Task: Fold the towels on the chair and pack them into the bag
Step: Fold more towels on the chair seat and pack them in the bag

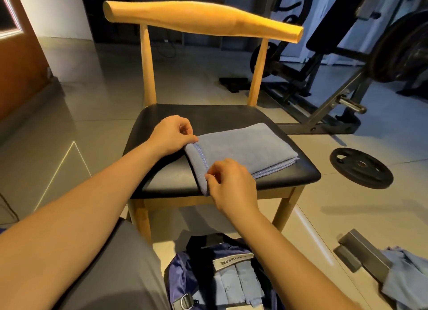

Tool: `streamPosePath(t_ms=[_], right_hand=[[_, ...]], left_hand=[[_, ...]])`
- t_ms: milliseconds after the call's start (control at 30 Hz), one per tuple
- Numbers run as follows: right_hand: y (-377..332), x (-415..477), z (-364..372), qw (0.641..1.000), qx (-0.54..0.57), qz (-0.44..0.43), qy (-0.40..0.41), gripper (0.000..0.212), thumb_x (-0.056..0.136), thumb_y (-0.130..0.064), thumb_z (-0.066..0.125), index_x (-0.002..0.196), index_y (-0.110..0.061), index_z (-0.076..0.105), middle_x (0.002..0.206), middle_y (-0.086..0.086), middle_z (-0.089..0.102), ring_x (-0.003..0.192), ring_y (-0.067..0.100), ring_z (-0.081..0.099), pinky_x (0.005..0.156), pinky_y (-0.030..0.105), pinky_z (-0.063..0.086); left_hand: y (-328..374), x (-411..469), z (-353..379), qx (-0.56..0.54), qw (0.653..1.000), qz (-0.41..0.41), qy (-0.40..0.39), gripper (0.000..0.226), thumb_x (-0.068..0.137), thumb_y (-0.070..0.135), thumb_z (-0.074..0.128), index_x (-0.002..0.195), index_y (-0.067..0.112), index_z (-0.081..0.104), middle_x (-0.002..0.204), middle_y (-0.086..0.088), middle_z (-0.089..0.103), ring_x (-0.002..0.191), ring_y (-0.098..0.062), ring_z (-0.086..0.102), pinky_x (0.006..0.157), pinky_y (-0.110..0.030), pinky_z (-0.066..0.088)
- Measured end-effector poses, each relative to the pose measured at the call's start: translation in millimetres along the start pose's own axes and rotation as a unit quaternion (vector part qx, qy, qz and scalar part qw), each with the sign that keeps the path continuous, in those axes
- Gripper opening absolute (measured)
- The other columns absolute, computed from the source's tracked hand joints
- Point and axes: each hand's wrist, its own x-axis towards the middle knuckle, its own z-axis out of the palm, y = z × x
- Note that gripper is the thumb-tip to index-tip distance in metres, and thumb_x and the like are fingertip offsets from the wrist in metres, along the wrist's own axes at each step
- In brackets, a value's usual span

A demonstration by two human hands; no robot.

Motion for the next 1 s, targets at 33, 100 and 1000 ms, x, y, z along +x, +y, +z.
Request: streamPosePath(t_ms=[33, 100, 1000], right_hand=[[-0.7, -2.2, 3.0, 0.999, -0.028, -0.030, 0.011, 0.017, 0.099, -0.031, 0.060, 0.091, -0.019, 0.069, 0.092, 0.000, 0.058, 0.080, 0.026, 0.059, 0.063, 0.034, 0.035], [-0.9, -6.7, 9.6, 0.993, -0.075, -0.078, 0.043, 0.020, 0.098, -0.028, 0.058, 0.085, -0.016, 0.067, 0.087, 0.003, 0.053, 0.069, 0.031, 0.058, 0.056, 0.034, 0.030], [31.8, 7.1, -2.9, 0.974, 0.187, 0.126, -0.032, 0.017, 0.097, -0.024, 0.062, 0.114, -0.020, 0.063, 0.096, 0.004, 0.064, 0.094, 0.025, 0.065, 0.082, 0.037, 0.055]], left_hand=[[-0.2, -1.6, -0.5, 0.004, 1.000, 0.006, -0.003, 0.020, 0.084, 0.035, 0.082, 0.077, 0.020, 0.070, 0.086, 0.003, 0.066, 0.081, -0.014, 0.061, 0.069, -0.032, 0.048], [-3.8, -3.4, -5.8, -0.011, 0.999, 0.017, -0.025, 0.016, 0.087, 0.037, 0.078, 0.078, 0.023, 0.076, 0.086, 0.005, 0.071, 0.083, -0.014, 0.065, 0.074, -0.036, 0.053], [3.4, 30.5, -14.5, -0.025, 0.970, -0.038, -0.238, 0.048, 0.098, 0.049, 0.062, 0.095, 0.002, 0.072, 0.090, -0.015, 0.065, 0.084, -0.021, 0.058, 0.085, -0.038, 0.049]])
